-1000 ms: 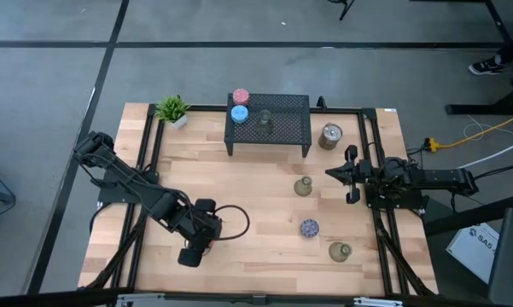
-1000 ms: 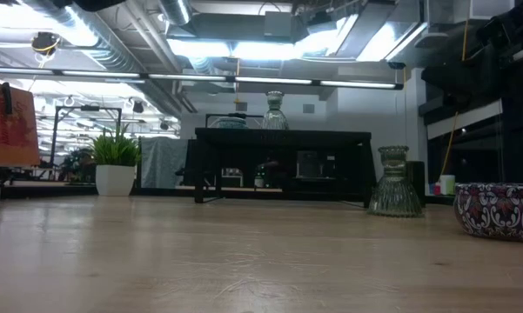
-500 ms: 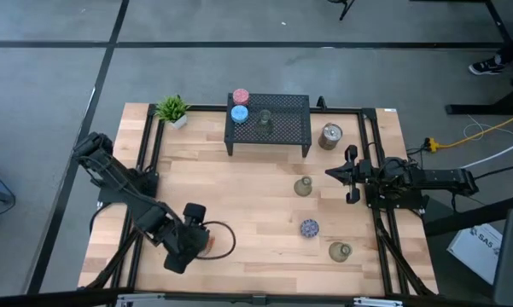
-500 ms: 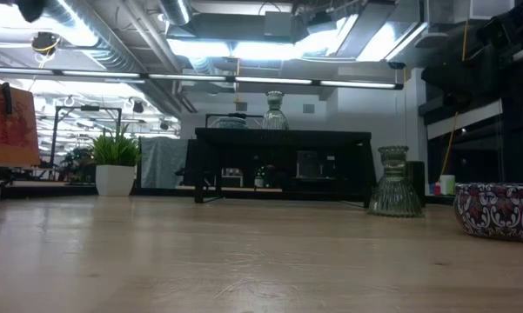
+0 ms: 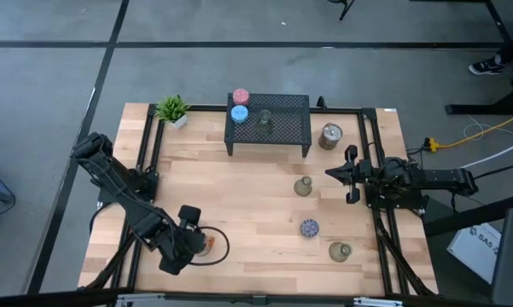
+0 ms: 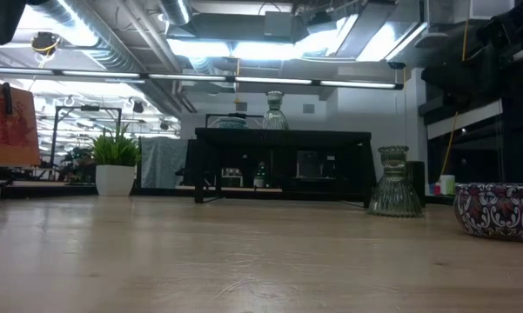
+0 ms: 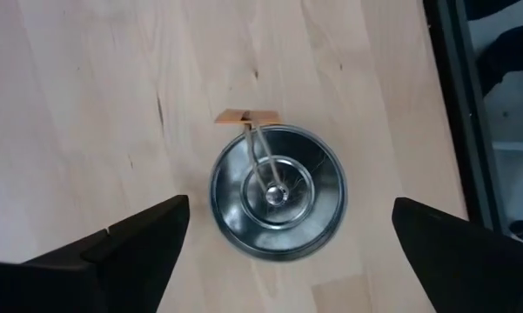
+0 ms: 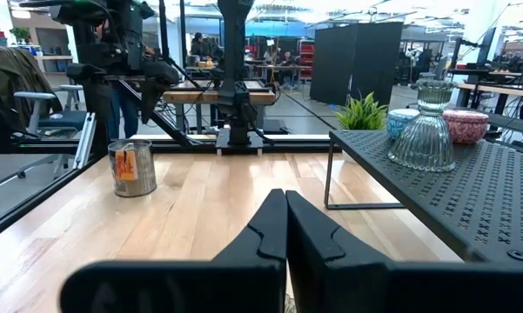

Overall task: Pick & Place candle stick holders
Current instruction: Put the bottom silver scented candle on the shelf

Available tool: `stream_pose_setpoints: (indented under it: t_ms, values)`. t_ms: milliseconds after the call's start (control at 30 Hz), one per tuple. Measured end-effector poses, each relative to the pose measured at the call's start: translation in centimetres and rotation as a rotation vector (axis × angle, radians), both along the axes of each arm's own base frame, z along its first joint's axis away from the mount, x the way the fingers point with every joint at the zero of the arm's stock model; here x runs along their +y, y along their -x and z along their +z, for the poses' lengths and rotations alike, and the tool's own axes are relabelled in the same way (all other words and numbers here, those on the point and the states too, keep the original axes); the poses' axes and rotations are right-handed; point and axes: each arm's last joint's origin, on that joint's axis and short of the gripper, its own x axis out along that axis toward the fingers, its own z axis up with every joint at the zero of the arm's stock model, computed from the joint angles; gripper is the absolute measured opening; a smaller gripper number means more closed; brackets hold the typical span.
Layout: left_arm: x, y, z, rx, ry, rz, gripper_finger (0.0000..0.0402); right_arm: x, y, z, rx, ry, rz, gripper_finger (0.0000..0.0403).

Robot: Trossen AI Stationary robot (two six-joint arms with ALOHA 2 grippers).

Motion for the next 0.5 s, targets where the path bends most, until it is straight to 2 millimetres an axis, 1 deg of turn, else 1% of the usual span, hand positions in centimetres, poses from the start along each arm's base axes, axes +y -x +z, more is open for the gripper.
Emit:
stream_pose_setpoints:
  t_ms: [500]
  values:
    - [0.02,-0.01,-0.02,-0.006,-0.009,-0.005,0.0400,0.00,0.00,0.01,0.000,0.000,0.000,0.0000]
